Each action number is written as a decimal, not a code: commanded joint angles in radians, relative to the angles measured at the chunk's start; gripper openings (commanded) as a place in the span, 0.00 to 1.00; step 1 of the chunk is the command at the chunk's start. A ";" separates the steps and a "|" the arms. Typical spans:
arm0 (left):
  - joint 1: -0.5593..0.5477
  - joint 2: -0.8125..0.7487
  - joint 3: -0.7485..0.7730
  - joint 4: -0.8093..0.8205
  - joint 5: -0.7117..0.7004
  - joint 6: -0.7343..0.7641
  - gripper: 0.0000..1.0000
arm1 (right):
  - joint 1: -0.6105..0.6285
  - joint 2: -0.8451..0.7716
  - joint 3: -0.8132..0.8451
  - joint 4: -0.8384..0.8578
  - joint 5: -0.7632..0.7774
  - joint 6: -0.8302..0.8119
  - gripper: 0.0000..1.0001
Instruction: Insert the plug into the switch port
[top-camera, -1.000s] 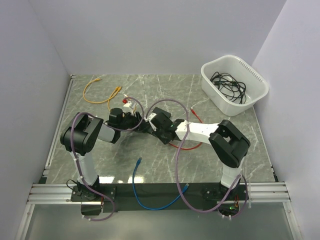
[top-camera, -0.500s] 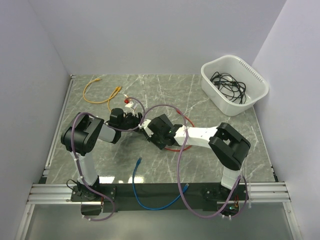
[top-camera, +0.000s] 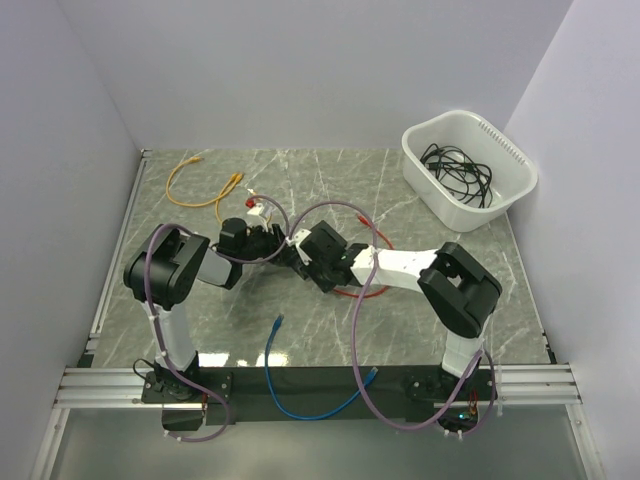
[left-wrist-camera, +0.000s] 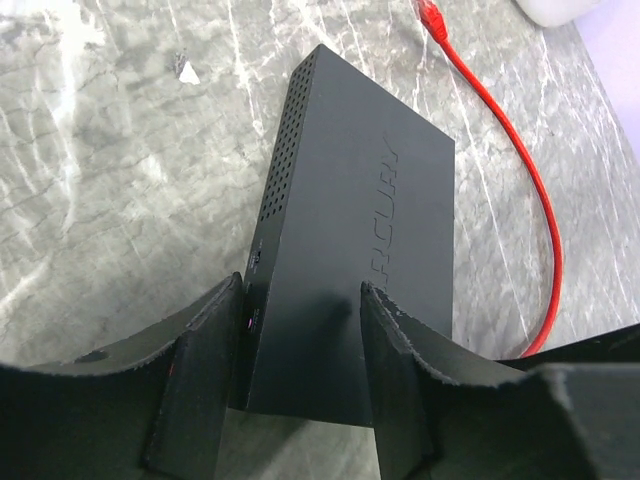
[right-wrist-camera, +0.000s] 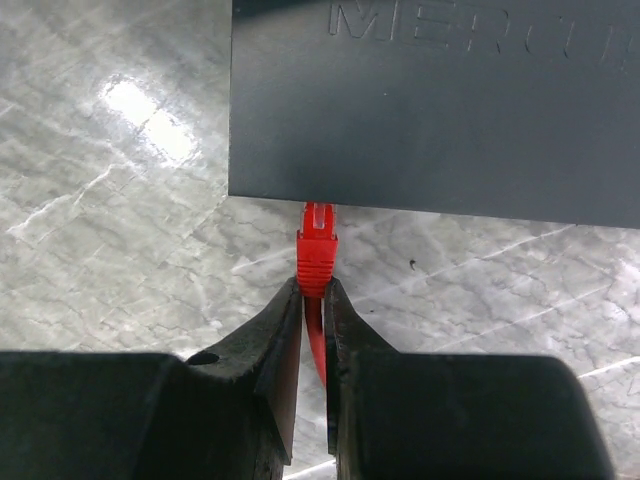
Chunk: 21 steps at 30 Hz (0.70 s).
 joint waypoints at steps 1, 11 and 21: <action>-0.110 0.040 -0.031 -0.074 0.210 -0.067 0.53 | -0.032 -0.009 0.054 0.236 0.056 -0.034 0.00; -0.249 0.026 -0.072 -0.087 0.187 -0.095 0.52 | -0.034 0.058 0.171 0.236 -0.020 -0.066 0.00; -0.259 -0.110 -0.190 -0.174 0.057 -0.234 0.58 | -0.031 0.066 0.172 0.242 -0.057 -0.066 0.00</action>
